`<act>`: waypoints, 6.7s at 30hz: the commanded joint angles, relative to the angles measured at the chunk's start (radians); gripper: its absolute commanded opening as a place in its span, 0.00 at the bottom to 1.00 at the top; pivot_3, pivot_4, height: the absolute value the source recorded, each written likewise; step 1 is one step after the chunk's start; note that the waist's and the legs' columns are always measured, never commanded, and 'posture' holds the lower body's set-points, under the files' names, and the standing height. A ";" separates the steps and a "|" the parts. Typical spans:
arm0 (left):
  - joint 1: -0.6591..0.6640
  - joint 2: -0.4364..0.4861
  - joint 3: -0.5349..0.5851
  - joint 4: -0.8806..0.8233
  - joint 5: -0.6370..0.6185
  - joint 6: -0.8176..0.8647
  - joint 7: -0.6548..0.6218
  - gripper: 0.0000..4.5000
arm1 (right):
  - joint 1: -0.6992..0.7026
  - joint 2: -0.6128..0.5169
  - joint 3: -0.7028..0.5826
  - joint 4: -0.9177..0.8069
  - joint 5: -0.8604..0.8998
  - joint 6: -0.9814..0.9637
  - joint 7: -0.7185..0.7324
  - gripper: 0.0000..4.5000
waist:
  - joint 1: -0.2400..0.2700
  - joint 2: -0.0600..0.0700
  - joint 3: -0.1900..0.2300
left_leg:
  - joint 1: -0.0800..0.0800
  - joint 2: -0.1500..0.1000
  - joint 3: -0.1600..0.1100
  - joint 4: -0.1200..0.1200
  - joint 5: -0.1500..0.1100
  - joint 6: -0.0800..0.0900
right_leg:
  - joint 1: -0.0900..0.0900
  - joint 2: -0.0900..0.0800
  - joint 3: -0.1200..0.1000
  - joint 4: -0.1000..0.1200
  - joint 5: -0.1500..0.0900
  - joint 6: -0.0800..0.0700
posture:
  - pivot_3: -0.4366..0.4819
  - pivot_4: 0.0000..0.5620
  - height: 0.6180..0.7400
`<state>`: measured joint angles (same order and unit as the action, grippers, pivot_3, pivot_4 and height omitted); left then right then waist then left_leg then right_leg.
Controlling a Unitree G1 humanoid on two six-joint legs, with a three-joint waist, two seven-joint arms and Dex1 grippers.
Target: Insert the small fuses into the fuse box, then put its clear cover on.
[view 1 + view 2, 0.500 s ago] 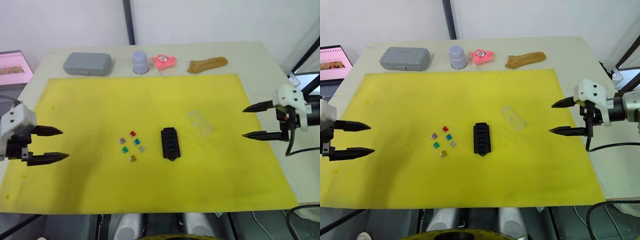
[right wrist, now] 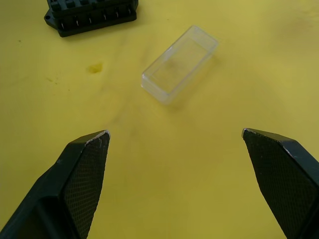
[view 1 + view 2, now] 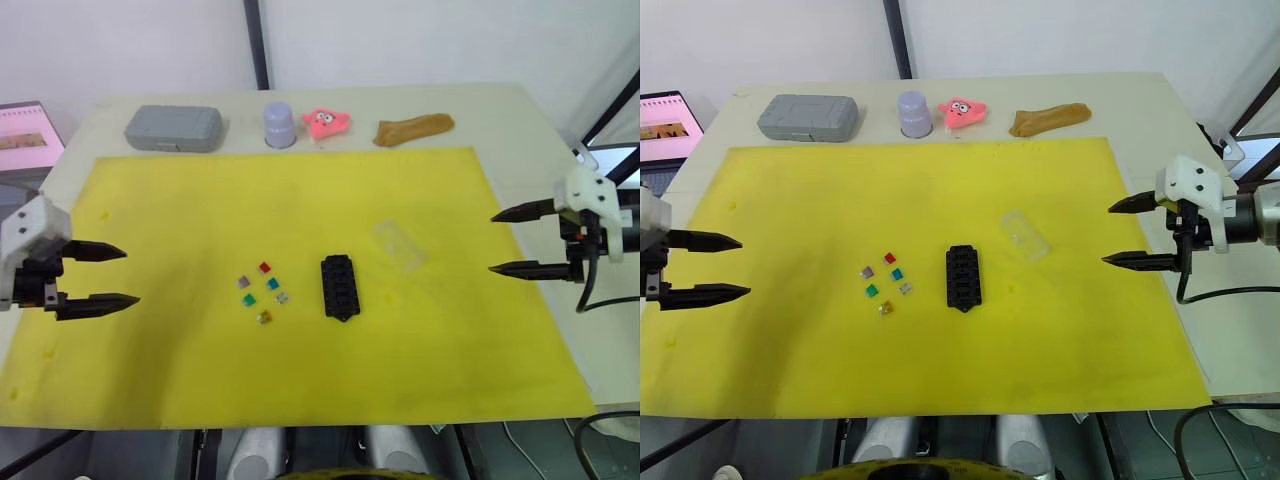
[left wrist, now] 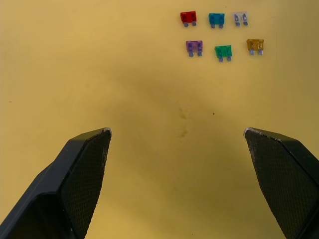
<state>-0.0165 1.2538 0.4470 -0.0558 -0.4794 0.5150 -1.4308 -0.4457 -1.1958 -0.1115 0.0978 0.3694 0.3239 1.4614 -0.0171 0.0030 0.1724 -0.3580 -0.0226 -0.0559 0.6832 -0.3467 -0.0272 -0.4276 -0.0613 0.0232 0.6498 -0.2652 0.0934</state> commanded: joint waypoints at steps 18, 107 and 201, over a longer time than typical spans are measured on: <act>-0.114 -0.113 -0.136 -0.067 -0.225 0.365 0.074 0.99 | -0.091 0.094 0.041 -0.297 0.081 0.269 -0.160 1.00 | 0.000 0.000 0.000 | 0.000 0.000 0.000 0.000 0.000 0.000 | 0.000 0.000 0.000 0.001 0.000 0.000 | 0.48 0.27 1.00; -0.639 -0.485 -0.488 0.570 -0.074 0.627 0.123 0.00 | -0.433 0.403 0.385 -0.575 0.164 0.652 -0.404 1.00 | 0.000 -0.004 -0.002 | -0.016 -0.004 -0.005 0.014 0.004 -0.007 | -0.015 -0.002 -0.002 0.013 0.000 0.000 | 0.48 0.27 1.00; -0.763 -0.573 -0.288 -0.101 -0.577 0.734 0.401 0.00 | -0.497 0.765 -0.110 -0.325 0.947 1.237 -1.050 0.14 | -0.003 -0.011 -0.001 | -0.018 -0.003 -0.005 0.014 0.004 -0.008 | -0.016 -0.003 -0.002 0.013 0.000 0.000 | 0.48 0.27 1.00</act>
<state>-0.7597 0.6699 0.1431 -0.1492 -1.0380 1.2666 -1.0332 -0.9429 -0.4195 -0.2173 -0.2079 1.2828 1.5751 0.4063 -0.0205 -0.0078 0.1718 -0.3761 -0.0257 -0.0609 0.6968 -0.3424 -0.0351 -0.4438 -0.0640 0.0216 0.6628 -0.2648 0.0936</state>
